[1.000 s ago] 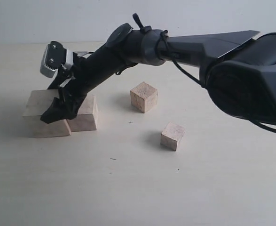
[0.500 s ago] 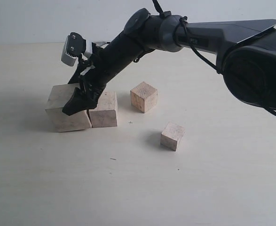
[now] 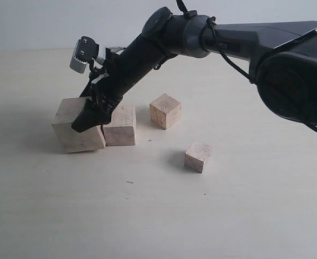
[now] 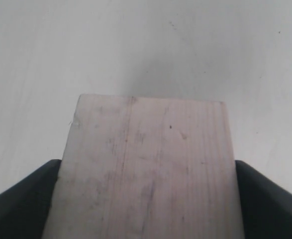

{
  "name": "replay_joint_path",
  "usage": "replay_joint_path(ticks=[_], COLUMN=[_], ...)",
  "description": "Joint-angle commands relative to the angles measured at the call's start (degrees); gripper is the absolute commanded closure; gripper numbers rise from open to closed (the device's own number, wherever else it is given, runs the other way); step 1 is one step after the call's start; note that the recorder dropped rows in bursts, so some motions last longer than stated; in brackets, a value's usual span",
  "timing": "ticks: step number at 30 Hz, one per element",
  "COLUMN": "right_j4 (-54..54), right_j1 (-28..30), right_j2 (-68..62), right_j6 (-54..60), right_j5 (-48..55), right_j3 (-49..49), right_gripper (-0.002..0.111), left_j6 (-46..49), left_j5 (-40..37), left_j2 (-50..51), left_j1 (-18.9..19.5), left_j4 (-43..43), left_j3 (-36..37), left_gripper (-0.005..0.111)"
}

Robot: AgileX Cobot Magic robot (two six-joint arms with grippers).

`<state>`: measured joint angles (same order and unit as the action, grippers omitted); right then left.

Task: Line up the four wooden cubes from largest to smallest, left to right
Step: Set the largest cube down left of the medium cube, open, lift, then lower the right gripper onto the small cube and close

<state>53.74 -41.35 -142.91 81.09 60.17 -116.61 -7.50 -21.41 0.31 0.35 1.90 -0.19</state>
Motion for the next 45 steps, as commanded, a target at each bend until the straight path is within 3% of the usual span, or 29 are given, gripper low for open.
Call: replay_joint_path(ticks=[1, 2, 4, 5, 14, 22, 28, 33, 36, 41, 45], right_j4=[-0.94, -0.82, -0.22, 0.22, 0.62, 2.10, 0.49, -12.07, -19.97, -42.60, -47.27], right_j1=[0.10, 0.10, 0.10, 0.10, 0.10, 0.10, 0.10, 0.10, 0.10, 0.10, 1.49], right_j2=[0.97, 0.97, 0.97, 0.97, 0.97, 4.20, 9.29, 13.87, 16.38, 23.71, 29.53], right_j6=[-0.17, -0.17, -0.17, -0.17, -0.42, -1.85, -6.27, -18.69, -27.85, -46.37, -50.68], right_j5=[1.45, 1.45, 1.32, 1.16, 1.16, 1.38, 1.38, 5.54, 9.80, 9.80, 9.80], right_j3=[-0.28, -0.28, -0.28, -0.28, -0.28, -0.28, -0.28, -0.28, -0.28, 2.05, 7.50], right_gripper=[0.069, 0.052, 0.029, 0.026, 0.024, 0.005, 0.005, 0.011, 0.018, 0.045, 0.043], left_j6=[0.00, 0.00, 0.00, 0.00, -0.12, -0.12, -0.12, -0.12, -0.12, -0.12, -0.12], left_j5=[0.08, 0.08, 0.08, 0.08, 0.08, 0.08, 0.08, 0.08, 0.08, 0.08, 0.08], left_j2=[-0.31, -0.31, -0.31, -0.31, -0.31, -0.31, -0.31, -0.31, -0.31, -0.31, -0.31], left_j1=[-0.48, -0.48, -0.48, -0.48, -0.45, -0.45, -0.45, -0.45, -0.45, -0.45, -0.45], left_j4=[0.19, 0.19, 0.19, 0.19, 0.19, 0.19, 0.19, 0.19, 0.19, 0.19, 0.19], left_j3=[0.19, 0.19, 0.19, 0.19, 0.19, 0.19, 0.19, 0.19, 0.19, 0.19, 0.19], left_gripper=[0.107, 0.107, 0.107, 0.107, 0.107, 0.107, 0.107, 0.107, 0.107, 0.107, 0.107])
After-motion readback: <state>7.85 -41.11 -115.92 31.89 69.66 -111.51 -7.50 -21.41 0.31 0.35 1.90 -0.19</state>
